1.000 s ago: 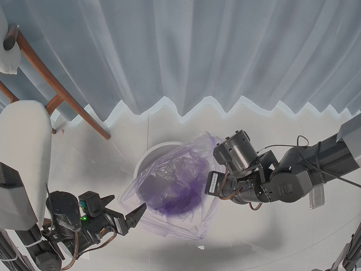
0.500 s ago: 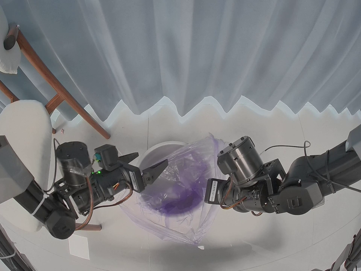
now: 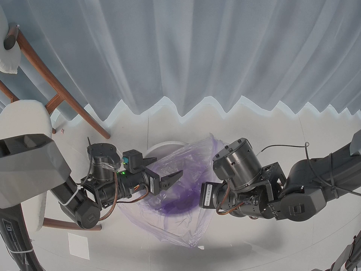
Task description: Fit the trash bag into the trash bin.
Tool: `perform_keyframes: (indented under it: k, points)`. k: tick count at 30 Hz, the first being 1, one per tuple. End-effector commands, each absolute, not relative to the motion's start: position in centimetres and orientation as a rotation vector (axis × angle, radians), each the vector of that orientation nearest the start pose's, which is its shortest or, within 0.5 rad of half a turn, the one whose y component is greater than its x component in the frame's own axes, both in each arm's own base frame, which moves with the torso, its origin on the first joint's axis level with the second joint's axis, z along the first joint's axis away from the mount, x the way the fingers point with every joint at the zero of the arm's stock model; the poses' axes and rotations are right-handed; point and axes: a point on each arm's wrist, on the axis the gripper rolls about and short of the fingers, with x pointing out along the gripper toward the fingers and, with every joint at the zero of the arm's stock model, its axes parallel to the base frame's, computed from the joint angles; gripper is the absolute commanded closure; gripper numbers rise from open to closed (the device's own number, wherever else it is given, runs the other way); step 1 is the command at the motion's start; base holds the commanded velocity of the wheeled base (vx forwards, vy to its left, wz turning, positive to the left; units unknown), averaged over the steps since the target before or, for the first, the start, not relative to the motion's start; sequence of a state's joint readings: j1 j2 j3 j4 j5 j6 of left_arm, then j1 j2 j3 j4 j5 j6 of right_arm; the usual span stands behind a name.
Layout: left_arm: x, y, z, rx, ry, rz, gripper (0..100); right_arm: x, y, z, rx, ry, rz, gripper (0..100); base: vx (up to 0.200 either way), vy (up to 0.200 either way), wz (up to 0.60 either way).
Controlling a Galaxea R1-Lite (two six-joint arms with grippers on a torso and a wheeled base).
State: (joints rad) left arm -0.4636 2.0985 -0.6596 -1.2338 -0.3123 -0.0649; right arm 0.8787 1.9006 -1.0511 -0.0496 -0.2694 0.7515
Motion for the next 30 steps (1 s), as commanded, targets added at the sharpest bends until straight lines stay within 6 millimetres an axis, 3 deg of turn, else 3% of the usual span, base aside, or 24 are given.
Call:
perform_keyframes:
  k: [1,2,3,10,16,22,30]
  points:
    - [31.7,-16.5,4.2,-0.023,0.276,-0.755,0,22.1,25.8,13.0,0.26,0.84,0.286,100,0.0,0.0,0.0]
    - [31.9,-16.5,3.5,-0.022,0.271,-0.754,0,22.1,25.8,12.9,0.259,0.841,0.285,100,0.0,0.0,0.0]
    - [32.0,-16.6,3.2,-0.023,0.261,-0.755,100,22.1,25.8,12.9,0.259,0.843,0.285,100,0.0,0.0,0.0]
    - [31.8,-16.4,3.5,-0.036,0.247,-0.722,100,21.9,25.5,13.4,0.277,0.836,0.285,100,0.0,0.0,0.0]
    - [30.3,-14.5,8.4,-0.171,0.188,-0.659,100,21.7,24.1,14.4,0.303,0.814,0.272,100,0.0,0.0,0.0]
    - [28.1,-12.7,12.8,-0.274,0.225,-0.622,100,25.1,21.7,15.2,0.384,0.784,0.233,100,0.0,0.0,0.0]
    - [28.8,-10.8,13.3,-0.44,0.311,-0.526,100,28.3,20.0,17.1,0.454,0.754,0.311,100,0.0,0.0,0.0]
